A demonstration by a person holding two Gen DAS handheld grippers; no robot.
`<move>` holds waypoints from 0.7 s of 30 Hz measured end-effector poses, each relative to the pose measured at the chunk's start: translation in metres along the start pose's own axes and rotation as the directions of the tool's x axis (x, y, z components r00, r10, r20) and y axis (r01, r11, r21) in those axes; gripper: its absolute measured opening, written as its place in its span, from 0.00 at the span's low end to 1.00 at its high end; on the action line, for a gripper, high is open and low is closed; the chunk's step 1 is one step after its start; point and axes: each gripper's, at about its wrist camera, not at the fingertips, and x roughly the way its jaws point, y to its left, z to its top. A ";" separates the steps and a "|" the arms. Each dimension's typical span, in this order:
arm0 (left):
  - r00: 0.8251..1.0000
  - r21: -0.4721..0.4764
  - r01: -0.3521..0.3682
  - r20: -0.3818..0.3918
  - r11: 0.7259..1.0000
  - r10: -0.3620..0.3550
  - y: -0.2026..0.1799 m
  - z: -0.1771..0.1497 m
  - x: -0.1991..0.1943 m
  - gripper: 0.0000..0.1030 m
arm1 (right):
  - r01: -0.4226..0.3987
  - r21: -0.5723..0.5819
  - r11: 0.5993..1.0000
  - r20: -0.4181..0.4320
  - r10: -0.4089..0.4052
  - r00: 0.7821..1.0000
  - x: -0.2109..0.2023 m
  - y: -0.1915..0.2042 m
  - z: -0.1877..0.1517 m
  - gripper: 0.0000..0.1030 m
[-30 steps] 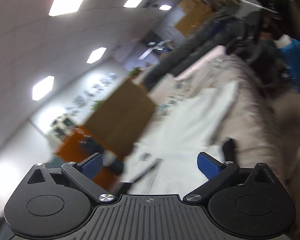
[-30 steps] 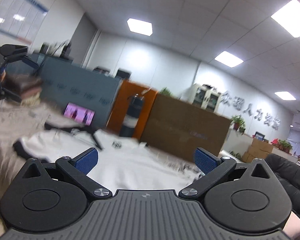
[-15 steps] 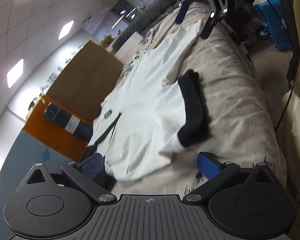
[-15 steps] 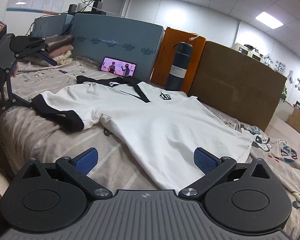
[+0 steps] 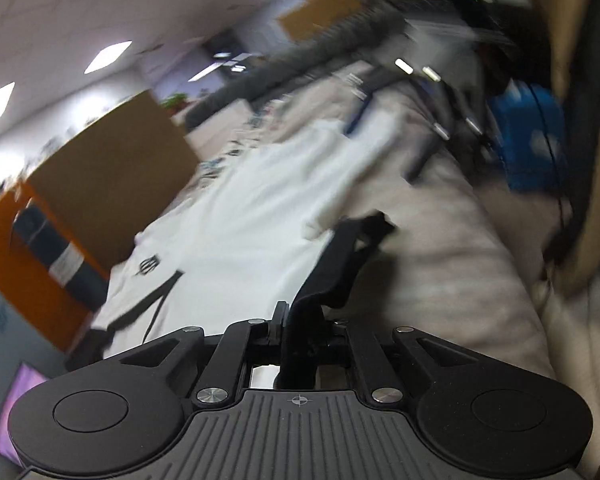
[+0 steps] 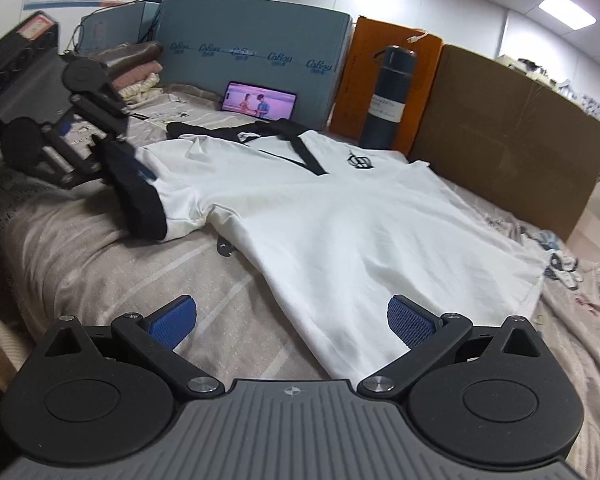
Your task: Fold clothes
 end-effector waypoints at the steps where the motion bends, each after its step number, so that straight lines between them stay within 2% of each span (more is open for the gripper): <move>1: 1.000 -0.071 -0.012 0.027 0.997 0.014 0.009 0.000 -0.003 0.07 | -0.020 0.012 1.000 -0.007 0.020 1.000 0.002 -0.004 0.000 0.98; 2: 0.998 -0.142 -0.023 0.053 0.990 0.031 0.019 0.000 -0.006 0.07 | -0.040 0.023 0.999 -0.015 0.040 0.999 0.004 -0.007 0.000 0.98; 5: 0.993 -0.279 -0.052 0.087 0.959 0.079 0.040 0.000 -0.014 0.07 | -0.074 0.052 0.996 -0.041 0.076 0.996 0.006 -0.019 -0.001 0.97; 9: 0.984 -0.409 -0.078 0.117 0.909 0.137 0.055 -0.002 -0.020 0.07 | -0.052 0.087 0.995 -0.078 0.059 0.995 -0.002 -0.040 -0.007 0.91; 11: 0.979 -0.446 -0.091 0.125 0.890 0.162 0.060 -0.002 -0.020 0.07 | -0.030 0.095 0.995 -0.089 0.038 0.995 -0.009 -0.048 -0.010 0.88; 14: 0.972 -0.469 -0.108 0.136 0.877 0.192 0.066 0.001 -0.018 0.07 | -0.007 0.097 0.995 -0.098 0.016 0.995 -0.018 -0.056 -0.015 0.78; 15: 0.971 -0.468 -0.110 0.139 0.877 0.196 0.067 0.003 -0.016 0.07 | -0.002 0.098 0.995 -0.096 0.012 0.995 -0.020 -0.058 -0.016 0.73; 17: 0.968 -0.460 -0.119 0.143 0.880 0.206 0.071 0.006 -0.014 0.07 | 0.004 0.125 0.992 -0.081 0.006 0.997 -0.025 -0.067 -0.020 0.52; 19: 0.965 -0.458 -0.131 0.143 0.879 0.218 0.077 0.009 -0.009 0.07 | -0.028 0.180 0.983 -0.045 0.037 0.998 -0.030 -0.080 -0.024 0.19; 21: 0.963 -0.456 -0.145 0.140 0.878 0.232 0.084 0.011 -0.003 0.07 | -0.122 0.261 0.958 0.060 0.109 0.992 -0.033 -0.099 -0.025 0.09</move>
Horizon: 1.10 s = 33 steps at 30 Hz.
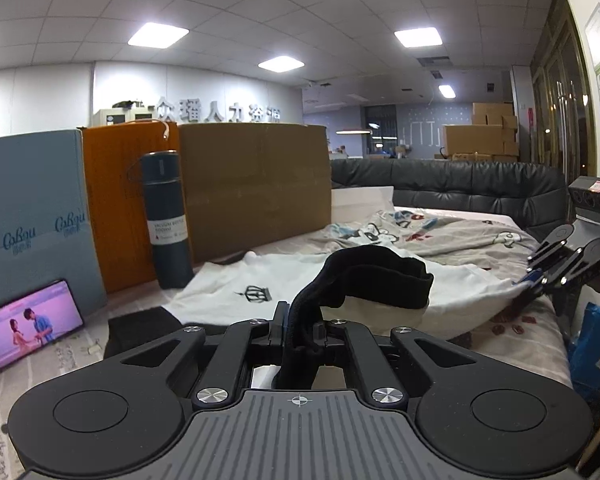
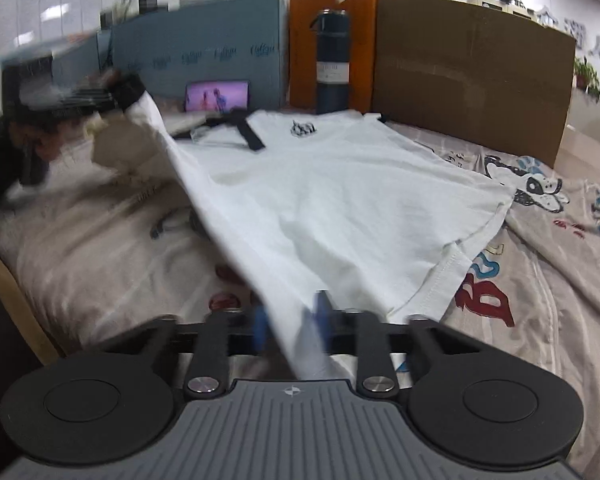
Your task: Fold clothes
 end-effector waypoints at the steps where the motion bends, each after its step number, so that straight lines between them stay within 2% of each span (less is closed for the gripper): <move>1: 1.000 0.002 -0.009 0.000 1.000 0.009 0.003 0.002 0.006 0.07 | -0.044 0.045 0.998 0.046 0.042 0.998 -0.001 -0.010 0.003 0.06; 5: 1.000 0.037 -0.021 -0.020 0.999 0.022 0.018 0.013 0.035 0.07 | -0.106 0.107 0.989 0.166 0.088 0.982 -0.001 -0.042 0.024 0.05; 8: 0.998 0.075 -0.009 -0.054 0.997 0.013 0.031 0.022 0.060 0.07 | -0.118 0.117 0.986 0.177 0.096 0.979 0.007 -0.059 0.039 0.05; 11: 0.992 0.080 0.019 -0.128 0.997 -0.009 0.042 0.020 0.088 0.09 | -0.106 0.150 0.983 0.153 0.082 0.985 0.021 -0.075 0.044 0.05; 13: 0.983 0.072 0.004 -0.181 0.997 0.009 0.050 0.017 0.102 0.17 | -0.060 0.176 0.983 0.129 0.037 0.991 0.029 -0.084 0.041 0.06; 14: 0.978 0.069 -0.004 -0.209 0.998 0.019 0.054 0.015 0.110 0.28 | -0.032 0.189 0.982 0.117 0.010 0.993 0.032 -0.087 0.040 0.07; 15: 0.971 0.065 -0.013 -0.237 0.998 0.028 0.058 0.014 0.117 0.47 | -0.003 0.201 0.980 0.103 -0.018 0.994 0.034 -0.090 0.039 0.09; 17: 0.969 0.020 -0.039 -0.245 0.999 0.043 0.069 0.012 0.119 0.62 | 0.077 0.229 0.970 0.073 -0.096 0.993 0.040 -0.093 0.037 0.13; 18: 0.968 -0.017 -0.059 -0.246 0.998 0.053 0.076 0.013 0.117 0.62 | 0.113 0.237 0.965 0.062 -0.131 0.989 0.043 -0.093 0.035 0.15; 21: 0.968 -0.184 -0.132 -0.237 0.974 0.086 0.101 0.011 0.099 0.61 | 0.208 0.302 0.930 0.067 -0.239 0.969 0.040 -0.092 0.029 0.44; 22: 0.969 -0.237 -0.137 -0.231 0.962 0.081 0.106 0.007 0.089 0.61 | 0.234 0.338 0.912 0.082 -0.276 0.958 0.037 -0.092 0.027 0.53; 23: 0.971 -0.287 -0.140 -0.227 0.948 0.074 0.110 0.003 0.079 0.61 | 0.258 0.375 0.891 0.096 -0.314 0.945 0.034 -0.092 0.025 0.56; 24: 0.973 -0.337 -0.142 -0.222 0.931 0.068 0.114 -0.001 0.069 0.60 | 0.272 0.413 0.869 0.116 -0.347 0.931 0.029 -0.090 0.023 0.63; 25: 0.977 -0.371 -0.119 -0.211 0.921 0.041 0.114 -0.006 0.059 0.60 | 0.280 0.444 0.851 0.138 -0.374 0.917 0.023 -0.086 0.020 0.71; 27: 0.980 -0.422 -0.069 -0.196 0.904 -0.017 0.109 -0.016 0.039 0.61 | 0.287 0.493 0.821 0.180 -0.419 0.890 0.011 -0.075 0.016 0.76; 29: 0.978 -0.426 -0.045 -0.204 0.904 -0.048 0.098 -0.025 0.026 0.61 | 0.278 0.525 0.805 0.204 -0.436 0.877 0.003 -0.060 0.015 0.82; 33: 0.967 -0.379 0.024 -0.228 0.925 -0.118 0.072 -0.035 0.020 0.59 | 0.254 0.584 0.771 0.189 -0.433 0.881 -0.004 -0.035 0.013 0.84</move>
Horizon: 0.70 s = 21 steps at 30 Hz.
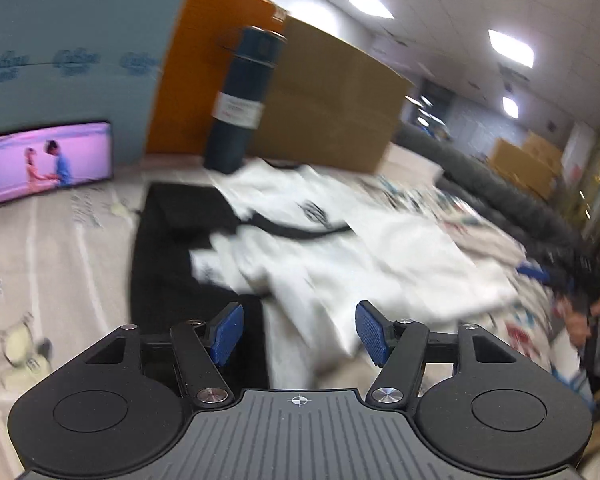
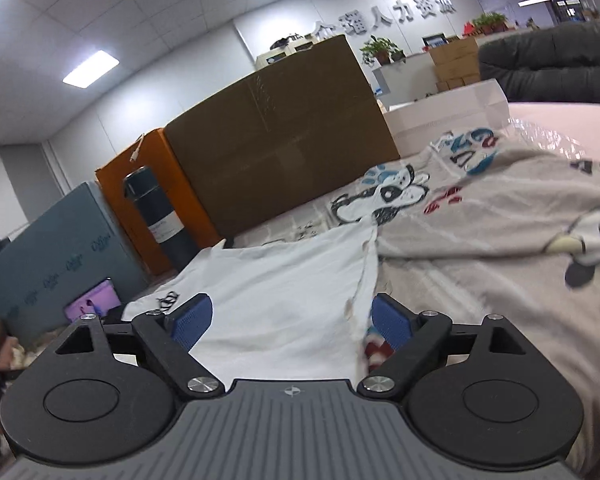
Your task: Fold clothes
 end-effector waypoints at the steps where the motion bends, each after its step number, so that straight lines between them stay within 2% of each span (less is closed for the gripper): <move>1: 1.000 0.025 -0.001 -0.009 1.000 0.002 -0.003 -0.002 0.003 0.59 | 0.008 0.017 1.000 -0.011 -0.008 1.000 -0.003 0.004 -0.003 0.84; 3: 1.000 0.079 -0.012 -0.023 0.997 0.014 -0.010 -0.006 0.008 0.34 | 0.023 0.062 0.998 -0.034 -0.021 0.999 -0.010 0.009 -0.010 0.84; 6: 0.998 0.111 -0.042 -0.037 0.993 0.047 -0.009 -0.009 0.013 0.20 | 0.030 0.147 0.989 -0.073 -0.019 0.997 -0.016 0.013 -0.023 0.84; 10: 0.999 0.139 -0.023 -0.033 0.990 0.028 -0.009 -0.010 0.011 0.21 | 0.014 0.221 0.975 -0.112 0.011 0.994 -0.014 0.018 -0.034 0.84; 14: 0.999 0.111 0.019 -0.030 0.994 -0.016 -0.006 -0.006 0.012 0.22 | 0.076 0.265 0.961 -0.176 -0.029 0.984 0.008 0.019 -0.036 0.84; 16: 0.999 0.086 0.048 -0.031 0.995 -0.045 -0.004 -0.004 0.013 0.30 | 0.077 0.293 0.953 -0.160 -0.031 0.987 0.015 0.018 -0.034 0.86; 17: 0.998 0.067 0.064 -0.032 0.996 -0.062 -0.002 -0.003 0.014 0.39 | 0.077 0.302 0.950 -0.152 -0.032 0.988 0.020 0.018 -0.034 0.87; 21: 0.995 0.049 0.091 -0.046 0.995 -0.089 -0.001 -0.003 0.022 0.38 | 0.108 0.286 0.952 -0.117 -0.077 0.990 0.034 0.024 -0.033 0.89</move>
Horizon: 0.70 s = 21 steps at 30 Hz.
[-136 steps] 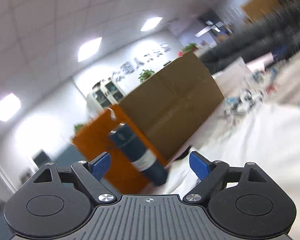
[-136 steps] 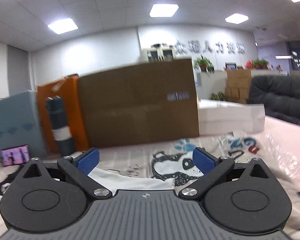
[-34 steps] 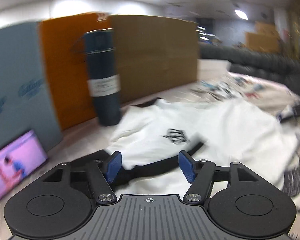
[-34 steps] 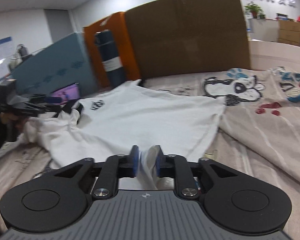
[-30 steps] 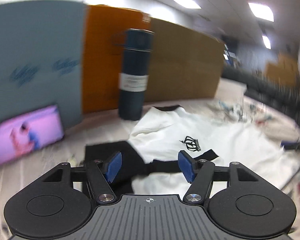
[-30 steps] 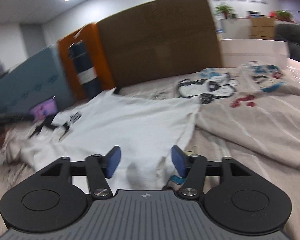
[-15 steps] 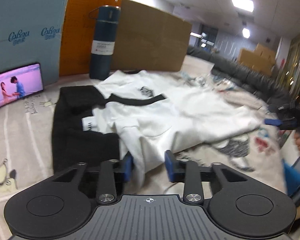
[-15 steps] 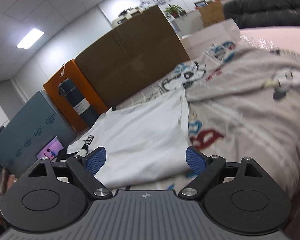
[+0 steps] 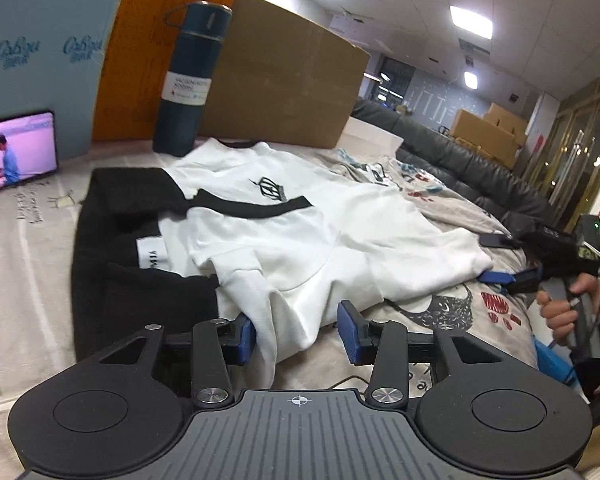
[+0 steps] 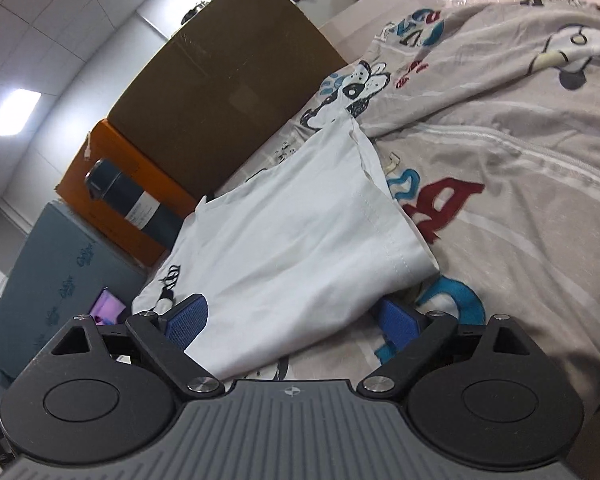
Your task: Fold clothes
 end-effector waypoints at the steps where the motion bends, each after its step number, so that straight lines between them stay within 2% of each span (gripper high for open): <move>1: 1.000 0.005 -0.002 -0.005 1.000 0.002 0.000 -0.001 0.001 0.37 | 0.011 -0.004 1.000 0.017 -0.011 1.000 0.003 0.002 -0.001 0.89; 2: 1.000 0.014 -0.015 -0.007 1.000 0.015 0.000 -0.001 0.002 0.27 | 0.023 -0.007 1.000 0.034 -0.023 0.999 0.005 0.004 -0.002 0.88; 3: 0.999 0.024 -0.031 -0.009 0.999 0.031 0.000 -0.002 0.002 0.10 | 0.038 -0.009 0.999 0.053 -0.038 0.998 0.007 0.005 -0.003 0.84; 4: 0.999 0.034 -0.047 -0.010 0.998 0.048 0.000 -0.003 0.003 0.06 | 0.065 -0.008 0.998 0.067 -0.064 0.996 0.008 0.005 -0.004 0.69; 5: 0.999 0.042 -0.054 -0.005 0.998 0.054 0.002 -0.003 0.002 0.05 | 0.095 -0.006 0.995 0.079 -0.094 0.992 0.009 0.005 -0.005 0.58; 7: 0.998 0.069 -0.054 0.016 0.996 0.053 0.003 0.000 -0.005 0.03 | 0.147 0.012 0.989 0.098 -0.148 0.984 0.010 0.001 -0.004 0.16; 8: 0.998 0.087 -0.052 0.032 0.995 0.049 0.003 0.002 -0.010 0.03 | 0.151 0.024 0.988 0.100 -0.152 0.983 0.009 -0.003 -0.003 0.10; 11: 0.997 0.138 -0.026 0.079 0.990 0.015 0.002 0.013 -0.026 0.02 | 0.119 -0.032 0.992 0.143 -0.114 0.983 -0.002 0.002 0.001 0.05; 13: 0.997 0.166 0.000 0.082 0.986 -0.013 -0.002 0.014 -0.036 0.02 | 0.098 -0.057 0.994 0.164 -0.088 0.983 -0.013 0.010 0.002 0.05; 16: 0.999 0.158 0.017 0.045 0.987 -0.024 -0.003 0.004 -0.041 0.02 | 0.060 -0.025 0.998 0.162 -0.056 0.985 -0.026 0.009 0.002 0.05; 21: 0.998 0.112 0.004 -0.065 0.994 0.004 0.005 -0.020 -0.022 0.02 | 0.120 0.035 0.992 0.094 -0.122 0.988 -0.019 -0.009 -0.015 0.05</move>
